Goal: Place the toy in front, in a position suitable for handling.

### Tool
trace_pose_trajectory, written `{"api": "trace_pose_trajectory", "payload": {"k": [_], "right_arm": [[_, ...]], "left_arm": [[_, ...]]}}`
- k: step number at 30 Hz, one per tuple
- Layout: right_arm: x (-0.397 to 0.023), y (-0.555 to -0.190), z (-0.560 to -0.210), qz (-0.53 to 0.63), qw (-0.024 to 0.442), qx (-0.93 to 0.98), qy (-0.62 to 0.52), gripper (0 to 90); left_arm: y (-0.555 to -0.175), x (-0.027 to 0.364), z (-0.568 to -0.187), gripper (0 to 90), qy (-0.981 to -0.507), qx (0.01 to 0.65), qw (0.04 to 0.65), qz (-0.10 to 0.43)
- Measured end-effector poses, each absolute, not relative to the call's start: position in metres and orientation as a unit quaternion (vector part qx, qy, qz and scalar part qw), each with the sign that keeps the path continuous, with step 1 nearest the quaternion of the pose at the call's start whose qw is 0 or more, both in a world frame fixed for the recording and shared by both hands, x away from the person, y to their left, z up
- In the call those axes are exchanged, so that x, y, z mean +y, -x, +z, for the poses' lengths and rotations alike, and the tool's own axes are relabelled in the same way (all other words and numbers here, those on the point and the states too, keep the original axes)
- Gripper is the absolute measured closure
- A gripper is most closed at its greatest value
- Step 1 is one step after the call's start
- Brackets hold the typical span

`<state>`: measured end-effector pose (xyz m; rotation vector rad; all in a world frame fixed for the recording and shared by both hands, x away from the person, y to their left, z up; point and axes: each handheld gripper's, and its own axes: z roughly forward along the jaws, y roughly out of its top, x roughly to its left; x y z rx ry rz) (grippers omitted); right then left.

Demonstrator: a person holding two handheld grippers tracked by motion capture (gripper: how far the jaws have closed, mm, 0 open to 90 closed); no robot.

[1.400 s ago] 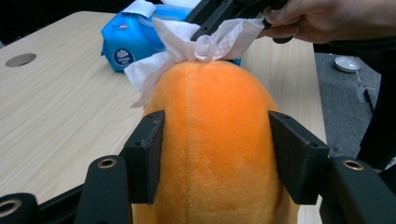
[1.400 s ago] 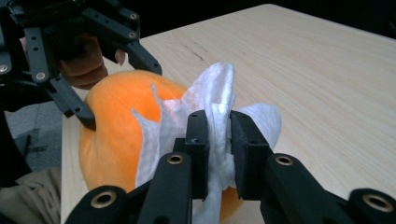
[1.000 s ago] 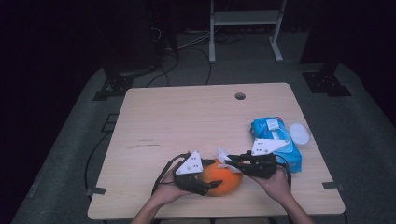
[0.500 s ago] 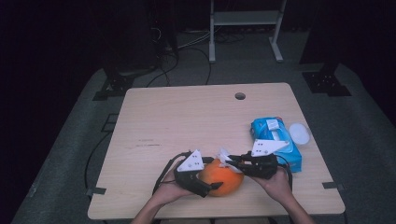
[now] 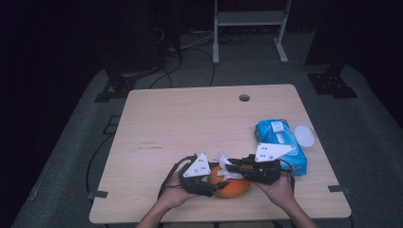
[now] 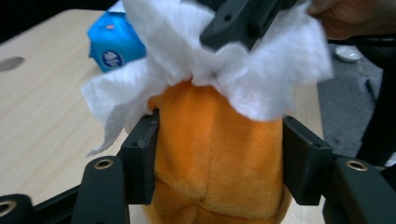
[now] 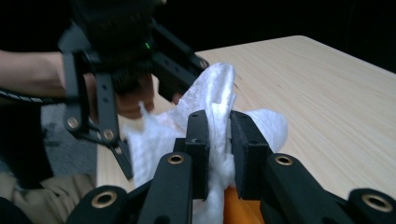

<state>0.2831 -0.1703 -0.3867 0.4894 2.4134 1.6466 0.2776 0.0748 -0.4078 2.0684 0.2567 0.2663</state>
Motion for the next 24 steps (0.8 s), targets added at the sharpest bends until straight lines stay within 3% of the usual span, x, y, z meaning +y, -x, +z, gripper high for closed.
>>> {"api": "trace_pose_trajectory", "payload": {"k": [6, 11, 14, 19, 21, 24], "right_arm": [[-0.189, -0.298, -0.399, 0.552, 0.075, 0.804, -0.208, 77.4], [-0.180, -0.291, -0.391, 0.570, 0.068, 0.797, -0.189, 77.4], [-0.174, -0.290, -0.395, 0.554, 0.077, 0.809, -0.183, 77.4], [-0.186, -0.298, -0.403, 0.542, 0.070, 0.812, -0.206, 77.4], [-0.190, -0.298, -0.404, 0.536, 0.079, 0.814, -0.208, 77.4], [-0.192, -0.300, -0.405, 0.537, 0.079, 0.812, -0.216, 77.4]], "left_arm": [[-0.280, 0.084, -0.404, 39.5, -0.852, 0.117, 0.497, 0.111], [-0.280, 0.077, -0.405, 39.1, -0.856, 0.107, 0.494, 0.111], [-0.282, 0.077, -0.408, 31.5, -0.858, 0.111, 0.490, 0.108], [-0.293, 0.079, -0.417, 8.4, -0.854, 0.150, 0.494, 0.068], [-0.297, 0.082, -0.421, 8.4, -0.848, 0.161, 0.503, 0.048], [-0.294, 0.083, -0.421, 20.3, -0.844, 0.154, 0.510, 0.057]]}}
